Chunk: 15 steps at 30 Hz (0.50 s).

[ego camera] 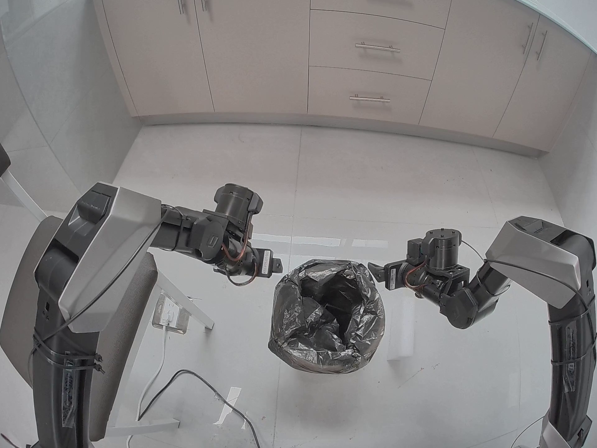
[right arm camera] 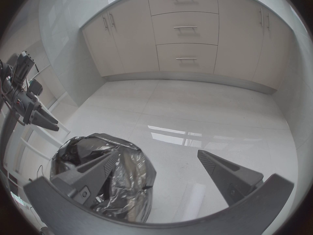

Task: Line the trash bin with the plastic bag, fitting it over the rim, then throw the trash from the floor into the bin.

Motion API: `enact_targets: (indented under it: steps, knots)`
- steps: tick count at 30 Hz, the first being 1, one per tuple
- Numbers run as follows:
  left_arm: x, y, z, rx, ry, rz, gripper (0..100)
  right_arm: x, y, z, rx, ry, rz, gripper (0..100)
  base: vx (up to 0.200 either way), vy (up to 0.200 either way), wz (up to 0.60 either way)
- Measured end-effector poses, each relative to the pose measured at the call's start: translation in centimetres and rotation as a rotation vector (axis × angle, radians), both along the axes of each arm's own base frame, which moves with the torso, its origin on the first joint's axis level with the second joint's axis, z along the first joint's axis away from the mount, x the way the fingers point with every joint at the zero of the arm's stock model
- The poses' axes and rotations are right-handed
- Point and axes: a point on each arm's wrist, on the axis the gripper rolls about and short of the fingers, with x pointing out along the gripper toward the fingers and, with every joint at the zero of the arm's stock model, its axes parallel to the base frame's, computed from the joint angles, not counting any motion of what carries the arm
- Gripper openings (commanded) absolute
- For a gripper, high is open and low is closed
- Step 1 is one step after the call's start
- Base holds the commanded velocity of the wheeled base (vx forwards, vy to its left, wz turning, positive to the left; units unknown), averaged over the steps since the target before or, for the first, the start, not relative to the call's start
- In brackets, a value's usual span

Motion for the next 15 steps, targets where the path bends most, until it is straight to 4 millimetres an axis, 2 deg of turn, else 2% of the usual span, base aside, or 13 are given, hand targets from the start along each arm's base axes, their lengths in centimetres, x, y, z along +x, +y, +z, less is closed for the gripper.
enact_targets:
  steps: [6, 10, 15]
  knots:
    - [-2.4, -0.9, -1.0, -0.016, -0.005, -0.047, 100, -1.4, 1.0, 0.0, -0.001, 0.026, 0.053, 100, 0.0, 0.0, 0.0]
    - [-3.8, -1.9, -2.1, -0.012, 0.007, -0.082, 100, -1.9, 2.0, -1.1, -0.01, 0.052, 0.085, 100, 0.0, 0.0, 0.0]
    - [-4.4, -2.7, -3.7, 0.016, 0.032, -0.118, 100, -1.7, 2.5, -2.5, -0.015, 0.065, 0.094, 100, 0.0, 0.0, 0.0]
